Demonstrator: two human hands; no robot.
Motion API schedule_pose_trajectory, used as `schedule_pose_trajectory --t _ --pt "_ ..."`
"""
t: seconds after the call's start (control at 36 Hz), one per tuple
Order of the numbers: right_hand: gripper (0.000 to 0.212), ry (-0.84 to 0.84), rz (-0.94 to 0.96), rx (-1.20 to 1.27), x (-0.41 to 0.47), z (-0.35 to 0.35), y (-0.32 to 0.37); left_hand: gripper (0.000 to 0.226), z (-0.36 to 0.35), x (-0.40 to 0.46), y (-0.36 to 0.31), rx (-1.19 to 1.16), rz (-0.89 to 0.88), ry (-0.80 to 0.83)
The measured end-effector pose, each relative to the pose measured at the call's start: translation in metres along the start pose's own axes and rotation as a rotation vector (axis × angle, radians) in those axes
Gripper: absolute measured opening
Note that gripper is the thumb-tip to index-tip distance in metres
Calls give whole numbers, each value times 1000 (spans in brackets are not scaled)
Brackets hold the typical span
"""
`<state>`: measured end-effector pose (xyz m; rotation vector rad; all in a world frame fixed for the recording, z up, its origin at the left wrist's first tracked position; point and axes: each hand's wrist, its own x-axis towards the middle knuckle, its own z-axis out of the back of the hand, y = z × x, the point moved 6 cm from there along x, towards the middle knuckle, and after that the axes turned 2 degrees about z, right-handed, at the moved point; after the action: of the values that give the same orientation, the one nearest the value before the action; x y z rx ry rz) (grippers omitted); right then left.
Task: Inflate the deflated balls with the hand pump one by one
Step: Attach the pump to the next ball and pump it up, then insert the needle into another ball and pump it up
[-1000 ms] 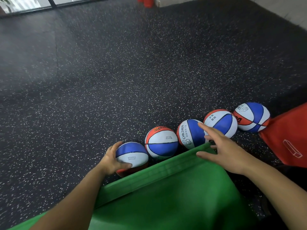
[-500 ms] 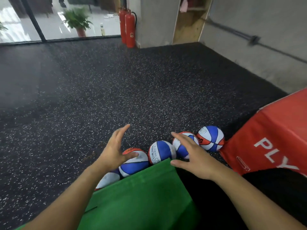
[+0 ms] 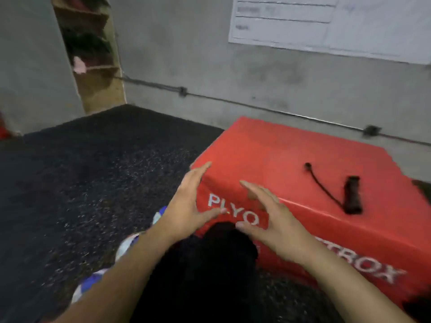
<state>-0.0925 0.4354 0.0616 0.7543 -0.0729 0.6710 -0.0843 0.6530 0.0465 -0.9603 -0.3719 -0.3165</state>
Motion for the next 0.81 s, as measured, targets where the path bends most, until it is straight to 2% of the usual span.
schedule_pose_trajectory --t 0.31,0.56,0.69,0.81 --pt "81 -401 -363 -6 -169 157 -132 103 -246 78 -123 -119 -262 389" --pt "85 -644 -562 30 -284 233 -217 100 -400 81 -213 -184 -413 631" --pt "88 -734 -627 -35 -331 282 -247 100 -480 73 -250 -210 -448 750" --pt "81 -854 -737 -29 -385 316 -273 99 -530 61 -284 -258 -461 815"
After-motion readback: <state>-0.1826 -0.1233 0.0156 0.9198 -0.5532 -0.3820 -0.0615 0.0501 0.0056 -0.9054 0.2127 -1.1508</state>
